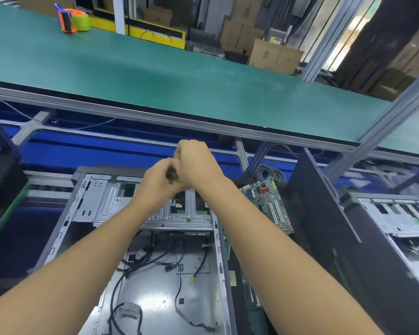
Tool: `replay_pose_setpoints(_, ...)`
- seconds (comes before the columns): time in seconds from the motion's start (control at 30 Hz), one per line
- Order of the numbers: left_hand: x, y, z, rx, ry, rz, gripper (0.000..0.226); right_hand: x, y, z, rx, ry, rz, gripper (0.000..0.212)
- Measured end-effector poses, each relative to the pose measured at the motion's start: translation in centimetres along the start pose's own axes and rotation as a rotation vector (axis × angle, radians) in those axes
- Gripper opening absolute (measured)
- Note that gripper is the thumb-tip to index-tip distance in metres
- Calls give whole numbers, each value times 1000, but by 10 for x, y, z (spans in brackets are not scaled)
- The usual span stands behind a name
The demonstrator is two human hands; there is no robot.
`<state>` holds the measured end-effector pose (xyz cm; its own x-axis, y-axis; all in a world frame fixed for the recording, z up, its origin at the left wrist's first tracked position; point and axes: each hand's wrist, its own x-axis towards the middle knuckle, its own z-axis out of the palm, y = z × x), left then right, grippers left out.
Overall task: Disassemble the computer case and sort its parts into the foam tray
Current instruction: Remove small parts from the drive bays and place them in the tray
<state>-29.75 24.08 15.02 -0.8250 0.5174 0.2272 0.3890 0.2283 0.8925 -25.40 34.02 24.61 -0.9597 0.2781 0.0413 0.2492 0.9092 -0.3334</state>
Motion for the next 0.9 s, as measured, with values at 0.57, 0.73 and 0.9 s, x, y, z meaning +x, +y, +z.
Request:
replay_pose_setpoints(0.57, 9, 0, -2, 25, -197, -50, 29, 8, 11, -7, -101, 2, -32, 17)
replay_pose_setpoints(0.73, 10, -7, -24, -132, -186, -70, 32, 10, 10, -20, 117, -212, -166, 37)
replay_pose_setpoints(0.9, 12, -3, -22, 111, -148, -20, 26, 8, 5, -18, -9, -266, -74, 41)
